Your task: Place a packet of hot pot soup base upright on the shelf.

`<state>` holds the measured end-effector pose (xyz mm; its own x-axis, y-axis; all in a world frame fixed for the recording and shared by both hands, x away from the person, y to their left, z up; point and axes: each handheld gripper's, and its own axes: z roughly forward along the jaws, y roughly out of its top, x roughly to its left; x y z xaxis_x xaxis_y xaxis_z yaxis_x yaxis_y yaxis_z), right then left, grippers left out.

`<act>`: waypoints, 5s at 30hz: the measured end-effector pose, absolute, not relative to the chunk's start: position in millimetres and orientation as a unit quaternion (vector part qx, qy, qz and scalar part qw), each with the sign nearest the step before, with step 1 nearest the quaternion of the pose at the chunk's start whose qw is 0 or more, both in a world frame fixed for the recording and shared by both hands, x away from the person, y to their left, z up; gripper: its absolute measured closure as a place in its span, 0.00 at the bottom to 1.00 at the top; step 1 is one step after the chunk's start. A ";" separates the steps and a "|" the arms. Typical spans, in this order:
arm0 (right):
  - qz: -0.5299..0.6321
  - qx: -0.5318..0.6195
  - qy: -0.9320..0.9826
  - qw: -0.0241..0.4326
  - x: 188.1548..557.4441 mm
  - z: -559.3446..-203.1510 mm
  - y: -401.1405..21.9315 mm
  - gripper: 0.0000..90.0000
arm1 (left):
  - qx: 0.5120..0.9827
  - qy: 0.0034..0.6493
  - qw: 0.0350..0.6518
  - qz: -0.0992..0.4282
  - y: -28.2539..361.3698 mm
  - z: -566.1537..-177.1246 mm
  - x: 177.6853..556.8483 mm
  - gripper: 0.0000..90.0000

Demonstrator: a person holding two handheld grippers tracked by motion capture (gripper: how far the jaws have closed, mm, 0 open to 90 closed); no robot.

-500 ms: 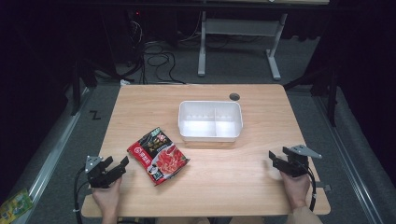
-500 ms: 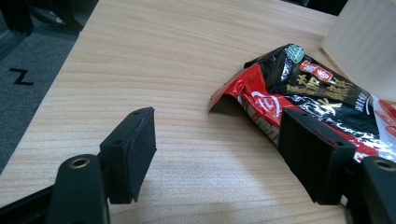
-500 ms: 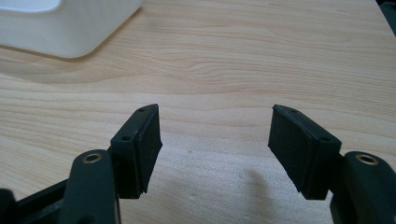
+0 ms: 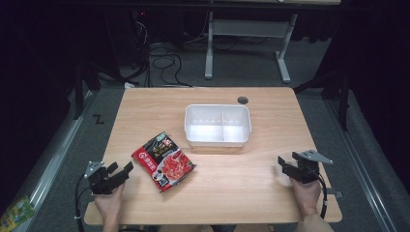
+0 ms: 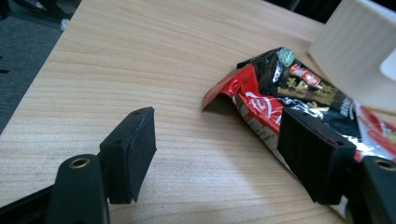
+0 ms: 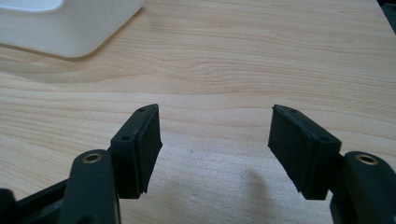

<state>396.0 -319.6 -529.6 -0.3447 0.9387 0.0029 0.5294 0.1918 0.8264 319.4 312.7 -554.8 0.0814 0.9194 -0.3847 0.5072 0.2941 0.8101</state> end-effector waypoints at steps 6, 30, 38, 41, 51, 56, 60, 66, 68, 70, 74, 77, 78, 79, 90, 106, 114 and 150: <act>0.382 0.512 0.722 0.265 396.2 -529.6 -319.0 0.39 | 0.559 0.645 0.479 0.205 313.9 -550.7 314.4 0.32; 0.371 0.504 0.731 0.272 395.8 -529.9 -315.9 0.39 | 0.571 0.661 0.468 0.133 286.2 -528.9 312.8 0.33; 0.372 0.505 0.730 0.270 395.8 -529.9 -316.2 0.39 | 0.583 0.670 0.448 0.108 276.8 -524.1 332.5 0.32; 0.373 0.503 0.732 0.268 395.2 -529.9 -315.7 0.39 | 0.580 0.677 0.442 0.103 274.6 -523.2 343.1 0.32; 0.373 0.503 0.733 0.267 395.1 -529.9 -315.4 0.39 | 0.578 0.706 0.401 0.083 274.7 -523.3 370.7 0.30; 0.373 0.504 0.732 0.266 395.1 -529.9 -315.5 0.39 | 0.579 0.717 0.381 0.074 272.8 -527.0 384.5 0.30; 0.373 0.504 0.732 0.266 395.0 -529.9 -315.4 0.39 | 0.582 0.720 0.373 0.071 272.3 -530.3 389.2 0.31; 0.370 0.500 0.735 0.270 395.4 -530.1 -315.0 0.39 | 0.593 0.718 0.355 0.084 267.6 -533.4 394.9 0.36; 0.369 0.501 0.735 0.269 395.1 -530.2 -314.1 0.39 | 0.606 0.714 0.337 0.093 263.9 -531.8 397.1 0.37; 0.366 0.499 0.738 0.269 395.2 -530.2 -313.6 0.39 | 0.614 0.712 0.327 0.100 261.3 -531.0 398.4 0.39; 0.368 0.500 0.736 0.268 395.5 -530.3 -313.9 0.39 | 0.619 0.709 0.319 0.111 259.0 -531.0 400.0 0.51; 0.366 0.499 0.738 0.269 395.5 -530.3 -313.9 0.39 | 0.621 0.707 0.319 0.109 256.9 -530.9 401.6 0.56; 0.364 0.499 0.739 0.269 395.5 -530.3 -313.6 0.39 | 0.623 0.706 0.319 0.108 255.6 -530.9 402.5 0.62; 0.364 0.499 0.739 0.269 395.5 -530.3 -313.6 0.39 | 0.626 0.706 0.313 0.108 254.6 -530.2 403.5 0.62; 0.365 0.501 0.738 0.267 395.7 -530.3 -313.8 0.39 | 0.601 0.722 0.339 0.061 266.7 -531.4 408.8 0.86; 0.368 0.506 0.734 0.264 395.8 -530.2 -315.0 0.39 | 0.591 0.677 0.433 0.066 265.7 -502.2 398.7 0.98; 0.368 0.505 0.734 0.265 396.0 -530.1 -315.6 0.39 | 0.598 0.648 0.463 0.087 265.0 -482.7 387.9 0.99; 0.376 0.508 0.727 0.267 394.4 -529.8 -316.4 0.39 | 0.660 0.507 0.540 0.127 204.5 -396.7 364.9 0.99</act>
